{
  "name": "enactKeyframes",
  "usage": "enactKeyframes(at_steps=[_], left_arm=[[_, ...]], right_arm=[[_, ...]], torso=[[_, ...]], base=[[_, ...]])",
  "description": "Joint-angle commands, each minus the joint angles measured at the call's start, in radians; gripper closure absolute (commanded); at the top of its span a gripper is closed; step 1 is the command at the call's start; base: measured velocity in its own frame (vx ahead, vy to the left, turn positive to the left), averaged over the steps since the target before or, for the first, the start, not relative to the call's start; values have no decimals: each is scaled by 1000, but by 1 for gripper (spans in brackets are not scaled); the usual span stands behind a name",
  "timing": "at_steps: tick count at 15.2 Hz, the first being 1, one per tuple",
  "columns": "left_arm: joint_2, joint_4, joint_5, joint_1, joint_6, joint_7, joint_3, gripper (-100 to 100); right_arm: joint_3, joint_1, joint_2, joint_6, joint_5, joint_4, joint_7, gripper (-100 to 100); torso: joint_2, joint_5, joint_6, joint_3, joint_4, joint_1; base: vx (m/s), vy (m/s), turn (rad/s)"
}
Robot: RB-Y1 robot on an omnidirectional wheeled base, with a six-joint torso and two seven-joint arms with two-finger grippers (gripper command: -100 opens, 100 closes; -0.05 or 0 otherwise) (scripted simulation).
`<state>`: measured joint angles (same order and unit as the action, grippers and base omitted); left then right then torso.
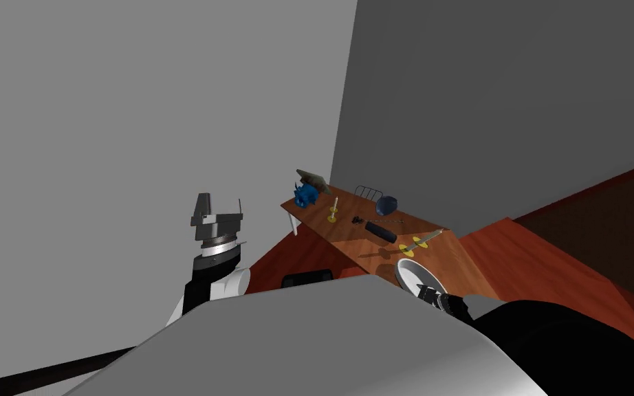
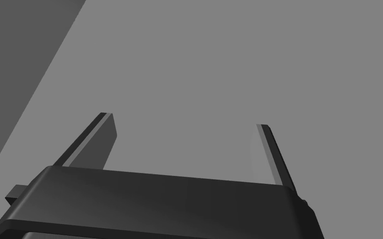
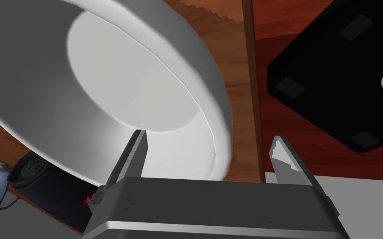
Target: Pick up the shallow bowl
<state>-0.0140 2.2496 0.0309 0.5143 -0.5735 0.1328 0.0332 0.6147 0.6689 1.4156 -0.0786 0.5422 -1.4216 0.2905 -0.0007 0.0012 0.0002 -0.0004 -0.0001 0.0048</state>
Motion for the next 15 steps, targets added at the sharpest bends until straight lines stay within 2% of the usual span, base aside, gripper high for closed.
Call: enactKeyframes(at_steps=[1, 2, 7, 8, 9, 13, 15], left_arm=[[0, 0, 0, 0, 0, 0, 0, 0], [0, 0, 0, 0, 0, 0, 0, 0], [0, 0, 0, 0, 0, 0, 0, 0], [0, 0, 0, 0, 0, 0, 0, 0], [0, 0, 0, 0, 0, 0, 0, 0], [0, 0, 0, 0, 0, 0, 0, 0], [0, 0, 0, 0, 0, 0, 0, 0]], right_arm=[[0, 0, 0, 0, 0, 0, 0, -100], [7, -4, -30, 5, 6, 22, 10, -100], [19, -21, -103, 12, 17, 71, 28, -100], [17, -15, -78, 13, 13, 51, 20, -100], [18, -15, -81, 14, 13, 52, 21, 100], [18, -15, -82, 13, 12, 51, 20, 100], [9, -6, -41, 6, 7, 29, 12, 100]], torso=[[0, 0, 0, 0, 0, 0], [1, 0, 0, 0, 0, -1], [3, -2, 0, 2, 1, -6], [3, -2, 0, 2, 1, -6], [3, -1, 0, 2, 1, -5], [3, 0, 0, 2, 1, -3], [3, 1, 0, 2, 1, -2]], base=[[28, 20, 35], [15, -8, 67], [6, -38, 85], [4, -25, 35], [1, -10, 2], [0, 0, 0], [-6, 29, -131]])
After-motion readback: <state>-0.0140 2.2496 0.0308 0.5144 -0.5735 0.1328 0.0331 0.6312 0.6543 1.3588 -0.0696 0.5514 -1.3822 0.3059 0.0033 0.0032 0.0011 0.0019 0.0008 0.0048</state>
